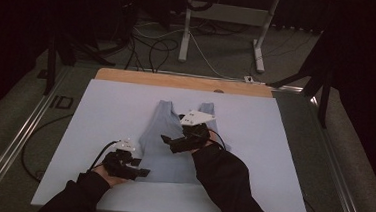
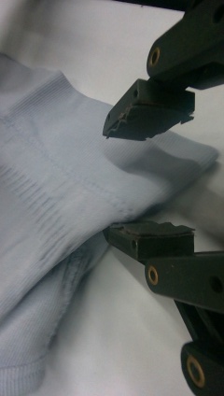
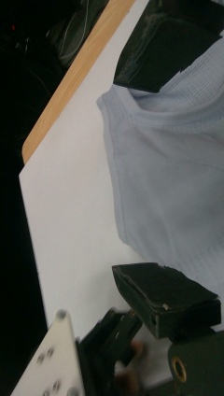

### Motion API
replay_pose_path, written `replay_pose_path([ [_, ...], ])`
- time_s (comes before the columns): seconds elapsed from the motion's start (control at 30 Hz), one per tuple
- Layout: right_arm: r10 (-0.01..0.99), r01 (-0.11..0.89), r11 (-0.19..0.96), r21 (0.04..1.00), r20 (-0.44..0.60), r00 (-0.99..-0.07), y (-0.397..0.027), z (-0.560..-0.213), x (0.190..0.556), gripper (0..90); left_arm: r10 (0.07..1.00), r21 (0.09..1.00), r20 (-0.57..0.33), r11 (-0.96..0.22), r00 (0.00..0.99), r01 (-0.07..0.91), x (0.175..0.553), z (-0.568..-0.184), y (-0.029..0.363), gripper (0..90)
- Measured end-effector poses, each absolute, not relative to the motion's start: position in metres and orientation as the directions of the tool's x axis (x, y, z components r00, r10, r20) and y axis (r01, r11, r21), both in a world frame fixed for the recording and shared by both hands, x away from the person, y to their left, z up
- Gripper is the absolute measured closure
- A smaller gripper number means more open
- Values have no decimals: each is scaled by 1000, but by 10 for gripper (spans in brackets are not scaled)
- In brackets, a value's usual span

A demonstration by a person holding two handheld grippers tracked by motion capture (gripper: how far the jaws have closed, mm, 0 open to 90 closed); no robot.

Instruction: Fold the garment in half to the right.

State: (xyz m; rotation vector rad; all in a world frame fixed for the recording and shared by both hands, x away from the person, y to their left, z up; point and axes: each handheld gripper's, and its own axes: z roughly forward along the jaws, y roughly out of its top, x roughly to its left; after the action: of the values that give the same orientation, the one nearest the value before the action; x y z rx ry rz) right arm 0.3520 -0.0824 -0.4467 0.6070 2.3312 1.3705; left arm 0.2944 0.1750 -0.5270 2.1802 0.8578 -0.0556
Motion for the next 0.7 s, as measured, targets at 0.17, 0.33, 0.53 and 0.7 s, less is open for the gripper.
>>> replay_pose_path([
  [0.17, 535, 171, 423, 890, -93, -839, -79, -443, 350, 85, 604, 647, -216, -500, 767, 576, 281, -525, 168, 518],
  [0.33, 531, 161, 441, 883, -112, -840, -74, -442, 349, 84, 613, 647, -55, -579, 788, 495, 266, -526, 152, 552],
  [0.53, 540, 175, 452, 875, -112, -834, -71, -449, 354, 85, 584, 641, -38, -608, 811, 468, 261, -524, 142, 843],
  [0.7, 520, 164, 479, 863, -128, -845, -63, -448, 359, 85, 621, 656, -81, -556, 780, 510, 264, -518, 147, 865],
])
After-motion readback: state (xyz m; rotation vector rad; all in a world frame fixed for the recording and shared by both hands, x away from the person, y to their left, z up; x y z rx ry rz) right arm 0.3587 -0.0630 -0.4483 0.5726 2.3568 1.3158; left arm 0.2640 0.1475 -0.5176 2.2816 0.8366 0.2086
